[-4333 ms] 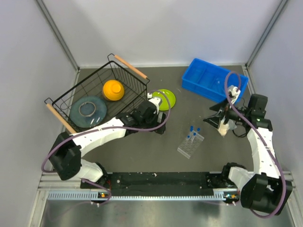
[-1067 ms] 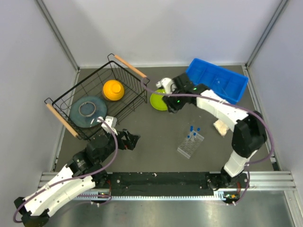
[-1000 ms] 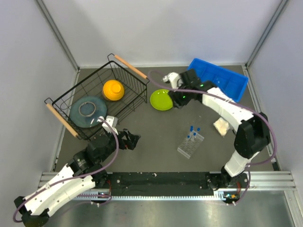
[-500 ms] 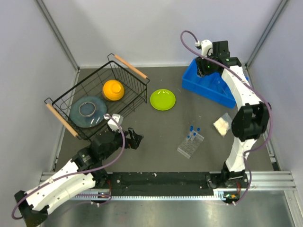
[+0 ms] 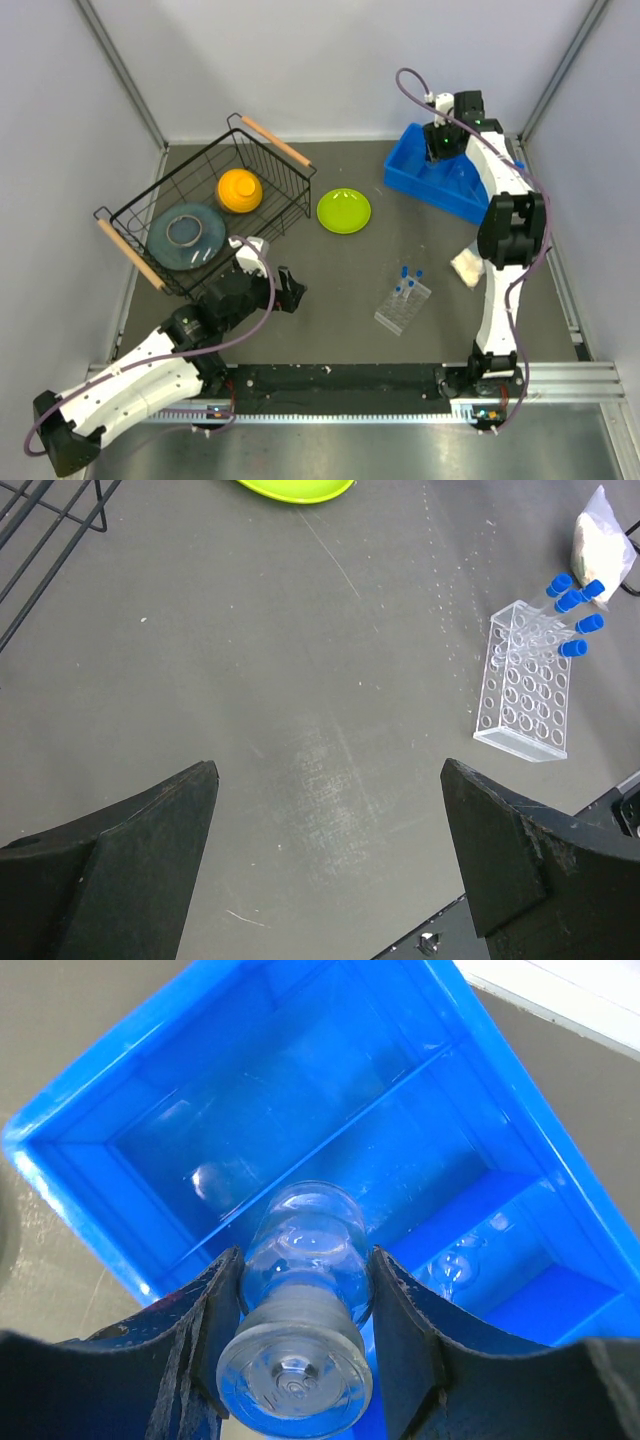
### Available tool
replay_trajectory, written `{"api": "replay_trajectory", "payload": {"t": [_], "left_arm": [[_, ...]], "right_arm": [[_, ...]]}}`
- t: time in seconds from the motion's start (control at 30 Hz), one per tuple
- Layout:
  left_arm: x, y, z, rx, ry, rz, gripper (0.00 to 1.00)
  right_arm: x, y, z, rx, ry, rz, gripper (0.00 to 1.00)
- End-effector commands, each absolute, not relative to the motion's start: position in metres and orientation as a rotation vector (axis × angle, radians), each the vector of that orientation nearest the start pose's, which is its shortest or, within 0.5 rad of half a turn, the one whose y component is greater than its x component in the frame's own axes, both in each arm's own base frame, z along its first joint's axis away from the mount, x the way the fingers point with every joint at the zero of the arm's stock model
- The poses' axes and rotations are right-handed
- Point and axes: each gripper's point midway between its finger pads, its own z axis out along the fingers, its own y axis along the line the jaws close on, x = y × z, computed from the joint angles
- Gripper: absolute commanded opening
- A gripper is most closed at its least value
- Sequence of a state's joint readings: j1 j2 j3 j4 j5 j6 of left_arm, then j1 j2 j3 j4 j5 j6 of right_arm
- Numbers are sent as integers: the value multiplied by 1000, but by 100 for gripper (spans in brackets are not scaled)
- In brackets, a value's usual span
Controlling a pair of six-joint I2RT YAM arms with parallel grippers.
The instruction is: Organize the chemistry lab equipment
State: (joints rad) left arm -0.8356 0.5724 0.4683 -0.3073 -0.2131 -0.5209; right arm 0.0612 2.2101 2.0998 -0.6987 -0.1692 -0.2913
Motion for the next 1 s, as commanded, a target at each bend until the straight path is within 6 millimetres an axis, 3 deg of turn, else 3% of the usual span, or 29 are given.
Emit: {"api": "replay_trajectory", "payload": {"t": [0.0, 0.33, 0.57, 0.8, 0.97], "left_arm": [[197, -194, 190, 180, 1940, -716, 99], [197, -193, 187, 183, 1945, -709, 99], [198, -194, 189, 185, 1943, -709, 99], [198, -195, 194, 194, 1940, -712, 99], [198, -197, 200, 198, 1927, -726, 99]], "right_arm": [[590, 45, 163, -444, 2256, 84, 17], [592, 35, 110, -432, 2355, 68, 21], [590, 33, 88, -445, 2395, 62, 39], [588, 35, 109, -448, 2361, 67, 72], [587, 34, 146, -442, 2296, 51, 79]]}}
